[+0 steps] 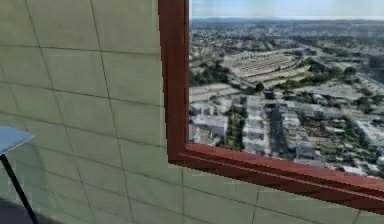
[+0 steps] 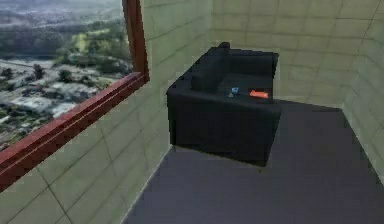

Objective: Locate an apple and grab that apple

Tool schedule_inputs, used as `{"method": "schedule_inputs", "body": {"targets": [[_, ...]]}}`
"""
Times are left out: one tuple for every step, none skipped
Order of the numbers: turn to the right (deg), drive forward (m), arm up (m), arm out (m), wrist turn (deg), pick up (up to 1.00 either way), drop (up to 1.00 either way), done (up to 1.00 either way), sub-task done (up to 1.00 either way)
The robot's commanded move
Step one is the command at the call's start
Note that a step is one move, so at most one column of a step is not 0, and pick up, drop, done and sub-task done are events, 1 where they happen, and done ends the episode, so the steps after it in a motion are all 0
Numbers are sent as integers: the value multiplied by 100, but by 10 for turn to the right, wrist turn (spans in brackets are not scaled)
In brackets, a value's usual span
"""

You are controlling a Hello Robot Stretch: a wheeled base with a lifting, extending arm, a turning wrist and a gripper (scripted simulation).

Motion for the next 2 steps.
{"method": "schedule_inputs", "body": {"targets": [[-450, 0, 0, 0, 0, 0, 0, 0, 0], [-240, 0, 0, 0, 0, 0, 0, 0, 0]]}}
